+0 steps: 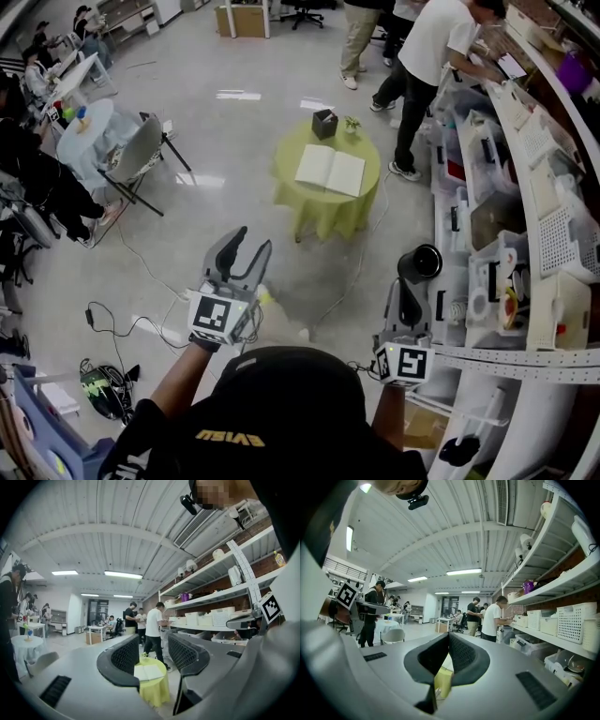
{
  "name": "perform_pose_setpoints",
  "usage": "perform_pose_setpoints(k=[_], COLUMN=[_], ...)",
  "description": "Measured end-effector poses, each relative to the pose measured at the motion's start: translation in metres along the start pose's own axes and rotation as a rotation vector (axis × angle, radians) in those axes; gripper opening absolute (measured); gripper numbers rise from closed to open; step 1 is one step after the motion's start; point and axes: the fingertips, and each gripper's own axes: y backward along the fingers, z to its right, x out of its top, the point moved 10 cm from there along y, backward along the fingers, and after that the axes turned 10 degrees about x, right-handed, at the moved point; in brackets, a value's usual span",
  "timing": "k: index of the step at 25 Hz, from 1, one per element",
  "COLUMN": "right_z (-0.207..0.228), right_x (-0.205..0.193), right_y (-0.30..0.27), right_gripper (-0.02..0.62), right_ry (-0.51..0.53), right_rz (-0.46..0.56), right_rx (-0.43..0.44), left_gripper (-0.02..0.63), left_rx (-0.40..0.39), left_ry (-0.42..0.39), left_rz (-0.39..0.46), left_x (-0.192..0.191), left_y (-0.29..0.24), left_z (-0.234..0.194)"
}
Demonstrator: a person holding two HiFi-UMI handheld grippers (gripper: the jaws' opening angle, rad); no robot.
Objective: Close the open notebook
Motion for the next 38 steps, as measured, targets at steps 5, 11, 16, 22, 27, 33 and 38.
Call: perform_pose_setpoints(k=[5,11,16,22,27,33,38], right_z=[0.014,0.032,0.047,0.037,0.027,0.011,0.014], right_x=[-0.001,0.004,-0.007,-0.003,-0.003,-0.001,-0.001], right_y=[0.003,0.009,0.023,0.004,-0.018,-0.027,-0.033], right_gripper=[0.002,0.002,0.002,0.002,0.002,0.002,0.002], right_ry=[-0.081,-0.088,-0.108,-0.101,-0.088,-0.072,-0.070], right_rz=[0.026,0.034,0.006,-0.011,-0.022,-0.019,-0.012], right_rx=[-0.063,-0.111,-0.160,-0.098,-0.019,0.025,0.050], left_gripper=[0.256,0.355,0.399,0.397,0.396,0.394,0.394], left_rx=[0.016,-0.008,-0.050,-0.027,-0.002,0.031,0.064], left_ry=[-0.008,-0.071,-0.104,-0.096,-0.109,-0.063,-0.027], left_rz=[-0.029,-0.102,-0.091,-0.038,-0.014,0.025,0.033], left_x=[0.004,-0.006,-0.007,0.000,-0.001,-0.002,-0.003], left_y=[-0.004,-0.010,-0.026,-0.020,-0.017,-0.007,-0.006], left_z=[0.001,-0.007,0.008,0.002,0.001,-0.013,-0.014])
